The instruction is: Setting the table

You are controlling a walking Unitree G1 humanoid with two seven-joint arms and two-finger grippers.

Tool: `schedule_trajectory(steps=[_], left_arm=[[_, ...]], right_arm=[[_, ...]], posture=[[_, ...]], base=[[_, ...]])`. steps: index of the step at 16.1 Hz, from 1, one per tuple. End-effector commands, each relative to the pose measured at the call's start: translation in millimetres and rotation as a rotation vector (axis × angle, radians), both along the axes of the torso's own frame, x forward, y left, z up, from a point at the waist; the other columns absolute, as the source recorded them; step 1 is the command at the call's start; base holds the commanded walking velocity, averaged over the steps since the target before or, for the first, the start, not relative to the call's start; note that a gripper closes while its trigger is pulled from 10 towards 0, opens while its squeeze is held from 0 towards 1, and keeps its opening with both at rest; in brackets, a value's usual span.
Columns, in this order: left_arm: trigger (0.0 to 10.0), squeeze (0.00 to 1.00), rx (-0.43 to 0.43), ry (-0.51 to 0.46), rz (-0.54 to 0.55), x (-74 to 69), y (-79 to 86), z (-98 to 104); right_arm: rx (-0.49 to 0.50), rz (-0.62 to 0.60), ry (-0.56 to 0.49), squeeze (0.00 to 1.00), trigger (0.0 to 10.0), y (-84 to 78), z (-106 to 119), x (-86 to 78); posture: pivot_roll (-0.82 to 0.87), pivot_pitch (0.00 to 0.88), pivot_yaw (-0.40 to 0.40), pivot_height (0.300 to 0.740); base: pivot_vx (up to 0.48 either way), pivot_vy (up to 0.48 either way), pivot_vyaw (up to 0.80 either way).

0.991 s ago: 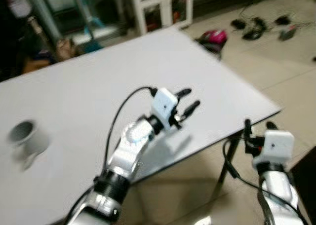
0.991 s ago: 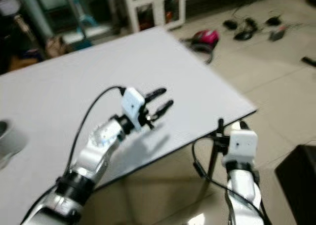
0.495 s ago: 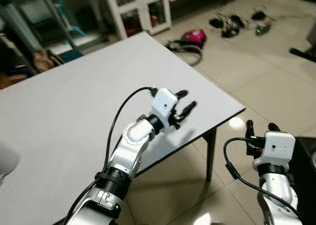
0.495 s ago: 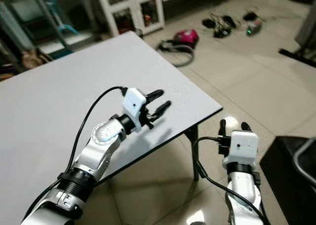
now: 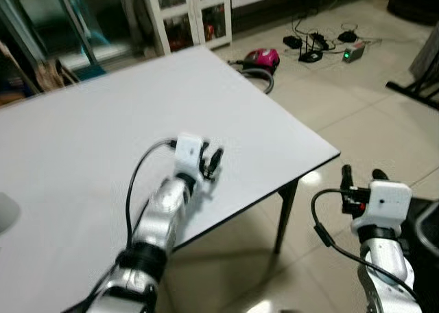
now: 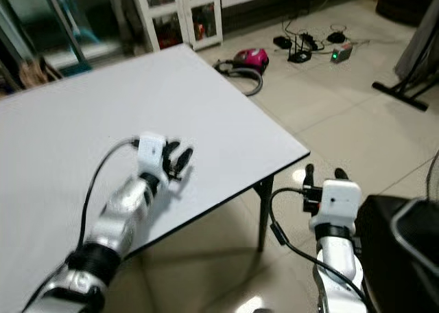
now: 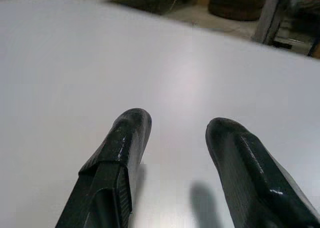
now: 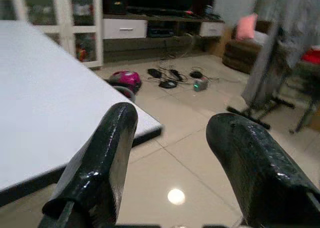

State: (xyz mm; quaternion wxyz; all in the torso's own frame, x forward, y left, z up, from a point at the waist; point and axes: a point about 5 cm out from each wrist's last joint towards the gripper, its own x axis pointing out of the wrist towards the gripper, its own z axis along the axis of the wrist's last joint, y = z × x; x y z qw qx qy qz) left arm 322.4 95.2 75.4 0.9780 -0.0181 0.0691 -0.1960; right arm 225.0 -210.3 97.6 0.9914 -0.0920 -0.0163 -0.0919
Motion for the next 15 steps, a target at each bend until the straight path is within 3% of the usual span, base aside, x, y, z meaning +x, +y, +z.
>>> schedule_trajectory(steps=[1,4,7,10,15], left_arm=[[10.0,0.0,0.007,-0.028,0.021,2.5,0.6,4.0],[10.0,0.0,0.038,-0.062,-0.05,-1.6,-12.9,4.7],[10.0,0.0,0.035,-0.08,-0.063,-2.1,-16.0,6.4],[10.0,0.0,0.035,-0.128,-0.044,8.2,-19.5,22.2],[10.0,0.0,0.01,-0.2,-0.061,11.1,-29.9,39.2]], right_arm=[[0.003,0.025,0.008,0.0,10.0,2.0,1.3,7.4],[-0.01,0.017,-0.009,0.0,10.0,-7.0,8.8,17.3],[-0.021,0.01,-0.008,0.0,10.0,-9.8,6.6,13.6],[0.003,-0.004,-0.023,0.0,10.0,-2.0,4.3,12.0],[0.017,-0.006,-0.054,0.0,10.0,-5.1,5.6,10.7]], posture=[[-0.14,0.0,0.061,0.74],[-0.15,0.0,0.053,0.74],[-0.15,0.0,0.069,0.74],[-0.16,0.0,0.092,0.74],[-0.13,0.0,0.085,0.74]], base=[[0.0,0.0,0.0],[0.0,0.0,0.0],[0.0,0.0,0.0],[0.0,0.0,0.0],[0.0,0.0,0.0]])
